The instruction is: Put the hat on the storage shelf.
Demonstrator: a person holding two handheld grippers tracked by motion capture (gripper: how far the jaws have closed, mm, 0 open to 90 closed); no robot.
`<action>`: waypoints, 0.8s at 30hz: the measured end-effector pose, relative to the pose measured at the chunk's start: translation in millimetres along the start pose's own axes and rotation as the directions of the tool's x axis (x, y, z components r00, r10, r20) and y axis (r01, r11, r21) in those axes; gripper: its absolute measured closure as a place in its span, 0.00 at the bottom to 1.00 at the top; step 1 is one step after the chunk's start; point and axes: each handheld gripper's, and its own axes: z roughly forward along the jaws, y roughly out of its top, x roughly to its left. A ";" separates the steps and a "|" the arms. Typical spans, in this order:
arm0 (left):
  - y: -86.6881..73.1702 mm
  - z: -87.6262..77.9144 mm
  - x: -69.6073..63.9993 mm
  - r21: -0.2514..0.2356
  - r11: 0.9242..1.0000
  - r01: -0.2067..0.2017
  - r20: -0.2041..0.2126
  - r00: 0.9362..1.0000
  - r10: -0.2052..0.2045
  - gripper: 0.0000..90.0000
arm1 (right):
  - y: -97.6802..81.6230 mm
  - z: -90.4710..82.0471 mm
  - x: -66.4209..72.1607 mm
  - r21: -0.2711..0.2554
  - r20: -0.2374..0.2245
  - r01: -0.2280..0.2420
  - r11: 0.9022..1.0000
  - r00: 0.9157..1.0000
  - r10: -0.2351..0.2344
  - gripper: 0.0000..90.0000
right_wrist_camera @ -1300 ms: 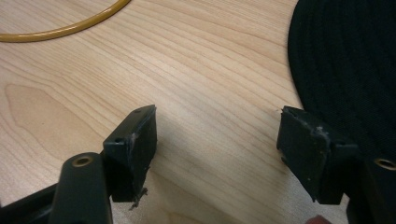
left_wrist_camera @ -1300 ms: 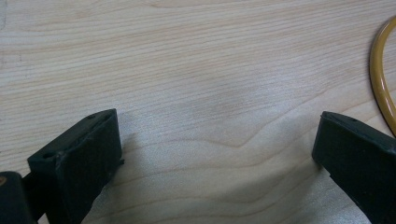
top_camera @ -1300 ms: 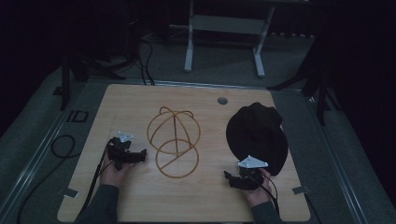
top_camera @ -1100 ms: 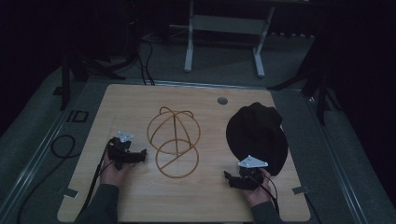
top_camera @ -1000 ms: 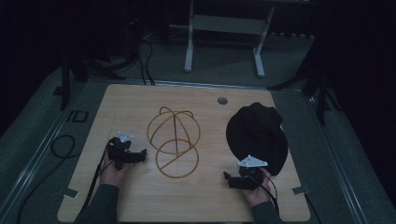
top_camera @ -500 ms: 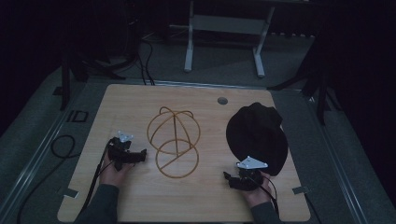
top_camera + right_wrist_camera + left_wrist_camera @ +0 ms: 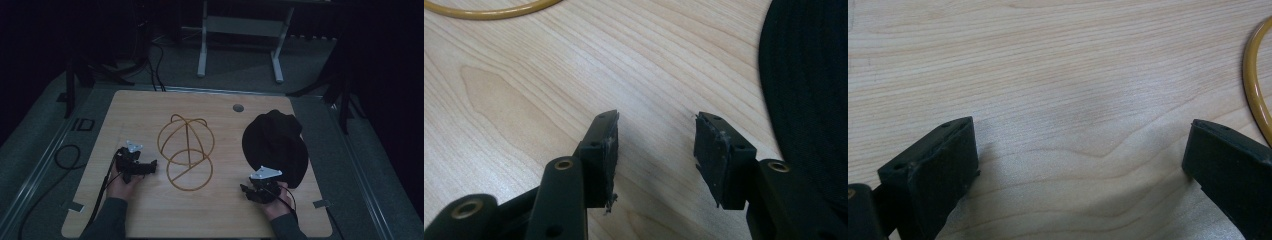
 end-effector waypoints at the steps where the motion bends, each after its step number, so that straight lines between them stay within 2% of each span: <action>1: 0.0 0.0 0.0 0.000 1.000 0.000 0.000 1.000 0.000 0.02 | 0.9 -0.1 -0.1 0.007 -0.003 0.003 1.000 1.000 -0.002 0.59; 6: 0.0 0.0 -0.1 0.000 1.000 0.000 0.000 1.000 0.000 0.02 | 4.8 -3.6 2.5 0.044 0.002 0.060 0.997 0.998 -0.060 0.62; 13: 0.0 0.0 -0.1 0.000 1.000 0.000 0.000 1.000 0.000 0.02 | 12.5 -17.0 -0.5 0.060 0.003 0.100 0.993 0.995 -0.101 0.61; 21: 0.0 0.1 -0.2 -0.002 1.000 0.002 0.000 1.000 -0.002 0.02 | 24.4 -28.8 -3.6 0.132 -0.003 0.160 0.978 0.987 -0.161 0.58; 24: 0.0 0.1 -0.3 -0.003 1.000 0.004 0.000 1.000 -0.004 0.02 | 27.0 -30.6 -5.6 0.166 -0.012 0.199 0.966 0.980 -0.200 0.56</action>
